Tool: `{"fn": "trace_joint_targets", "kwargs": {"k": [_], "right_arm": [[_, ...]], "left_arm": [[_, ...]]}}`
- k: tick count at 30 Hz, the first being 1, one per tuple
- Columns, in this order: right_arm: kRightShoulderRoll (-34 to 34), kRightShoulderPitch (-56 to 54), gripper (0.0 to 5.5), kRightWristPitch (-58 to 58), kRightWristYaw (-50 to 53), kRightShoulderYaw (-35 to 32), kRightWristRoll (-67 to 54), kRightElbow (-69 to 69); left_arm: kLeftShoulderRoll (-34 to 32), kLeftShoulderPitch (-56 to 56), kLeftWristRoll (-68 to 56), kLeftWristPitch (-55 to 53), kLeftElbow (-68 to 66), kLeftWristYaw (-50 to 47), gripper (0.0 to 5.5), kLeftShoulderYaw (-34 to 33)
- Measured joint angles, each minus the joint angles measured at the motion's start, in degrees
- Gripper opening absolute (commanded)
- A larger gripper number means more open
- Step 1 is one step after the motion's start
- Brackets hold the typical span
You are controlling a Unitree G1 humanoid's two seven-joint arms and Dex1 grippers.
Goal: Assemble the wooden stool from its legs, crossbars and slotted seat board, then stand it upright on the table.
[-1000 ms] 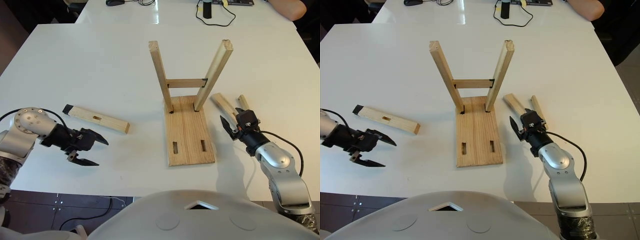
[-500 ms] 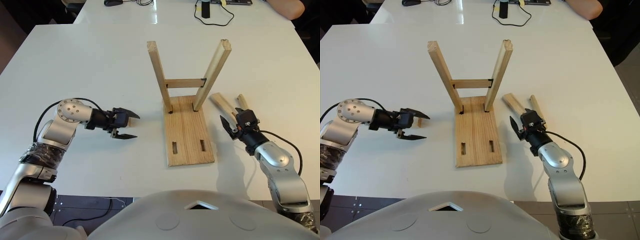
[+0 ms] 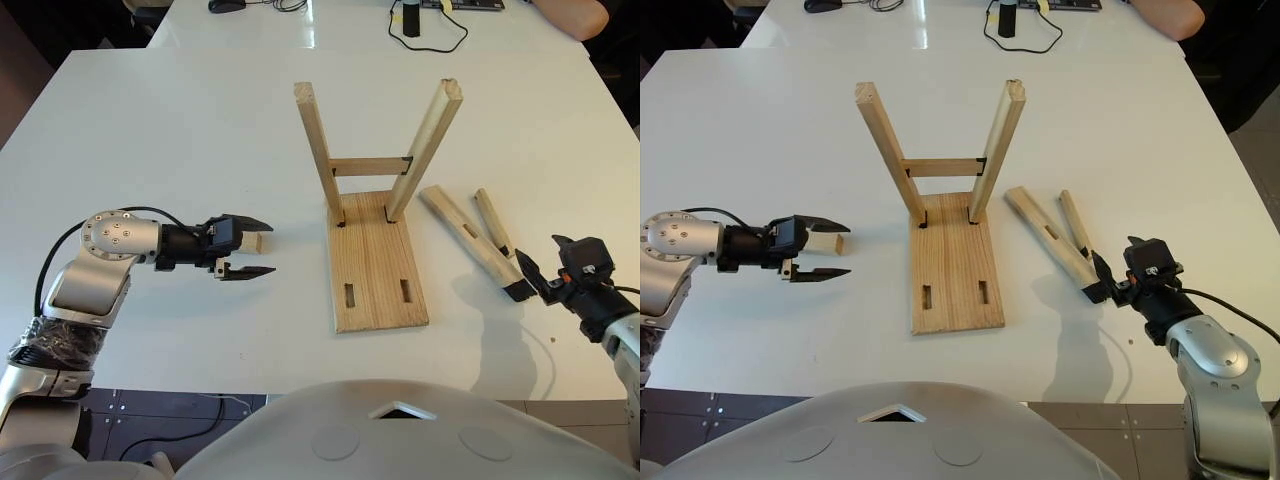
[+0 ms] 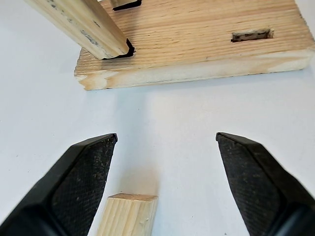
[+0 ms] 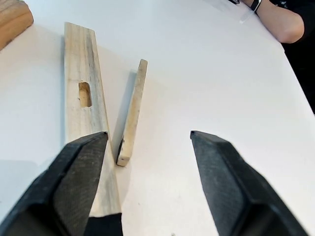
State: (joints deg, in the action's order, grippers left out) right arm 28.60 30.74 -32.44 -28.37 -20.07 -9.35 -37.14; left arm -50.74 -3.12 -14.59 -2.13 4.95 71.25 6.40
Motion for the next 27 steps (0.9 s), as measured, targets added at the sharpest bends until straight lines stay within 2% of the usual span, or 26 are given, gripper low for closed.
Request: {"fn": "trace_joint_targets", "kwargs": {"k": [2,8,19,27], "right_arm": [[-1.36,-2.68,3.09,-0.84,-0.45,1.20,-2.20,3.09],[-1.74,-7.30,2.13,-1.21,-0.32,1.65,-4.86,12.41],[-2.76,-6.36,0.45,4.30,-1.29,2.28,-7.09,17.00],[-3.64,-7.62,0.39,3.54,-1.00,1.22,-11.11,19.11]], "left_arm": [[0.94,-0.01,0.12,-0.89,1.06,-1.10,3.74,0.20],[2.37,-0.40,0.83,-2.07,1.73,-2.51,3.74,0.96],[3.39,-0.85,0.98,-3.37,2.18,-3.89,3.74,0.96],[4.16,-2.76,0.62,-4.91,3.17,-4.90,3.74,0.54]]}}
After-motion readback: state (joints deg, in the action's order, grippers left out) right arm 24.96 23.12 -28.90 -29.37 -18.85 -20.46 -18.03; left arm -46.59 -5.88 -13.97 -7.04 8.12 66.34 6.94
